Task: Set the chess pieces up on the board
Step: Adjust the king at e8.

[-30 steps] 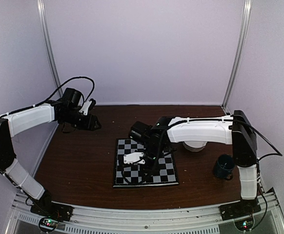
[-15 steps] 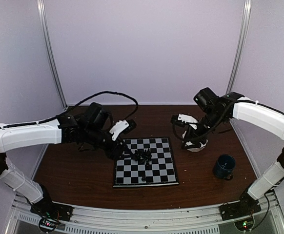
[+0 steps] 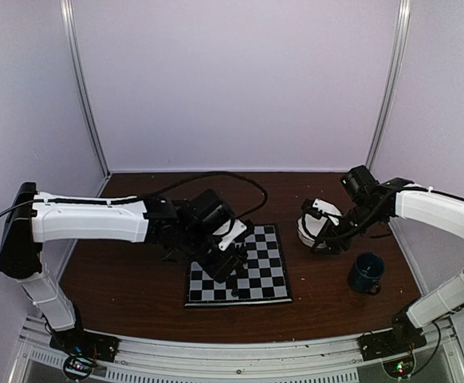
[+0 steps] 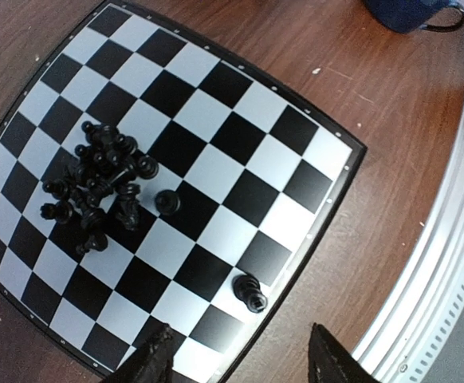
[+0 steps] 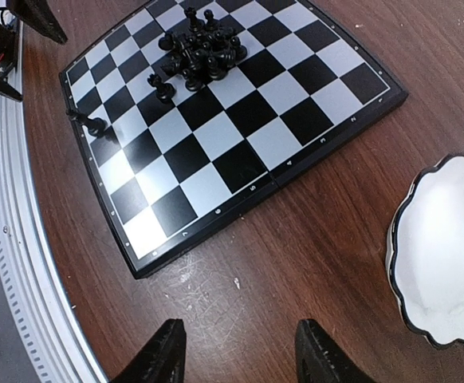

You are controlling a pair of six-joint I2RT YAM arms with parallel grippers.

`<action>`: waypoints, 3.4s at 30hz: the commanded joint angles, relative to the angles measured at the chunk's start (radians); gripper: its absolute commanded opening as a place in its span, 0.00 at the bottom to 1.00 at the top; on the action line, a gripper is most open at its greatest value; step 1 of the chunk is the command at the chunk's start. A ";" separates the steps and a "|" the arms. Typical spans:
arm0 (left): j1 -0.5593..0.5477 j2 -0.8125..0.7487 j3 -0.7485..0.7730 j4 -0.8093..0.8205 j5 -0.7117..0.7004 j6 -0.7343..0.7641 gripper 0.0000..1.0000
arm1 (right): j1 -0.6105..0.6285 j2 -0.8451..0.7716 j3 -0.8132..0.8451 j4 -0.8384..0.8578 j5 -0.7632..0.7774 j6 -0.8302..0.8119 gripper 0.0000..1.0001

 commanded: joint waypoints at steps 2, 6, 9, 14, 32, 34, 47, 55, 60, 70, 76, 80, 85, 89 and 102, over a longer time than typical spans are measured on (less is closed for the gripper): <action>0.000 0.054 0.084 -0.099 -0.062 -0.119 0.57 | -0.006 0.001 0.001 0.044 -0.059 0.005 0.50; -0.002 0.079 0.102 -0.115 -0.036 -0.169 0.56 | -0.005 0.012 0.004 0.041 -0.072 0.003 0.50; -0.019 0.104 0.118 -0.126 -0.014 -0.171 0.57 | -0.005 0.015 0.005 0.039 -0.075 0.002 0.50; -0.045 0.151 0.147 -0.154 -0.028 -0.186 0.57 | -0.005 0.011 0.005 0.039 -0.072 -0.001 0.50; -0.050 0.246 0.206 -0.187 -0.028 -0.210 0.36 | -0.006 0.005 0.004 0.035 -0.068 -0.009 0.50; -0.051 0.256 0.208 -0.187 -0.017 -0.211 0.35 | -0.005 0.003 0.002 0.034 -0.067 -0.009 0.50; -0.051 0.253 0.219 -0.187 -0.028 -0.198 0.15 | -0.005 0.003 0.002 0.036 -0.063 -0.009 0.50; -0.051 0.215 0.215 -0.208 -0.051 -0.179 0.08 | -0.005 0.005 0.002 0.035 -0.061 -0.007 0.50; -0.052 0.205 0.202 -0.207 -0.048 -0.178 0.07 | -0.005 0.007 0.002 0.036 -0.060 -0.007 0.50; -0.052 0.192 0.177 -0.201 -0.029 -0.191 0.06 | -0.004 0.015 0.003 0.036 -0.061 -0.004 0.50; -0.051 0.186 0.155 -0.182 -0.004 -0.200 0.06 | -0.005 0.020 0.004 0.036 -0.063 -0.004 0.50; -0.051 0.181 0.134 -0.151 0.011 -0.207 0.06 | -0.005 0.020 0.004 0.036 -0.062 -0.003 0.50; -0.051 0.182 0.128 -0.138 0.015 -0.207 0.06 | -0.005 0.020 0.004 0.036 -0.061 -0.003 0.50; -0.051 0.182 0.121 -0.129 0.011 -0.207 0.06 | -0.005 0.020 0.003 0.036 -0.060 -0.001 0.50; -0.052 0.181 0.108 -0.124 0.019 -0.207 0.16 | -0.004 0.027 0.004 0.034 -0.063 -0.001 0.50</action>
